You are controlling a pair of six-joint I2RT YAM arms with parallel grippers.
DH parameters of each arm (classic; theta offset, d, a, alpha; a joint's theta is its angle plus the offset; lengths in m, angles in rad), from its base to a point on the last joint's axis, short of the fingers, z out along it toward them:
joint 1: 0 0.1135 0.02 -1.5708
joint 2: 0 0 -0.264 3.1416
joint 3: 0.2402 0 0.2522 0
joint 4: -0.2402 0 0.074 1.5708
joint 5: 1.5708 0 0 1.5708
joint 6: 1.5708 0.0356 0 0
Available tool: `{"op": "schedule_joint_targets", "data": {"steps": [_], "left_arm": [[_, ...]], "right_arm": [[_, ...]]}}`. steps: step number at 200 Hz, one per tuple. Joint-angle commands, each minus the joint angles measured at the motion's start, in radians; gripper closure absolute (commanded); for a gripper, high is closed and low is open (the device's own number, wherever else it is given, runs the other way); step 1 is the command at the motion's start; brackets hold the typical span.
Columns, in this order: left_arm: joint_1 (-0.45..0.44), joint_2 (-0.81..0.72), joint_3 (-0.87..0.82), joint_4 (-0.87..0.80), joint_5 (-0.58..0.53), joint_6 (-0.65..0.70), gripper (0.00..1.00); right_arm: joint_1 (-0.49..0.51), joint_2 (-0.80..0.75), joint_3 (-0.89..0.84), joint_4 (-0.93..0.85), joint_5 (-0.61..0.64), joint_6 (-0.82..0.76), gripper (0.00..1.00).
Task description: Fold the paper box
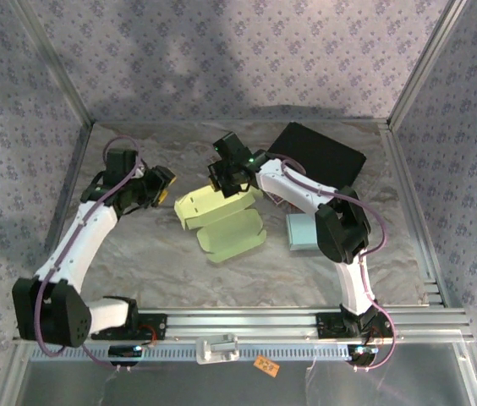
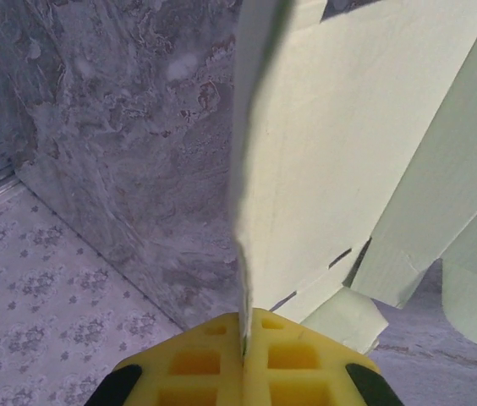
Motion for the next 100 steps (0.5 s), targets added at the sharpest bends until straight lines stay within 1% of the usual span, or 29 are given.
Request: {"op": "schedule_joint_targets", "data": {"steps": [1,25,56,100], "left_arm": [[-0.028,0.052,0.041,0.031,0.009,-0.014,0.49],[-0.041,0.072,0.036,0.015,-0.011,-0.026,0.49],[-0.046,0.091,-0.006,0.090,-0.004,-0.073,0.49],[-0.076,0.157,0.017,0.154,0.007,-0.095,0.49]], "right_arm": [[0.005,-0.050,-0.005,0.023,0.003,0.022,1.00],[0.004,-0.059,-0.017,0.031,0.003,0.025,1.00],[0.004,-0.067,-0.028,0.050,-0.003,0.033,1.00],[0.003,-0.077,-0.035,0.064,-0.009,0.037,1.00]]}}
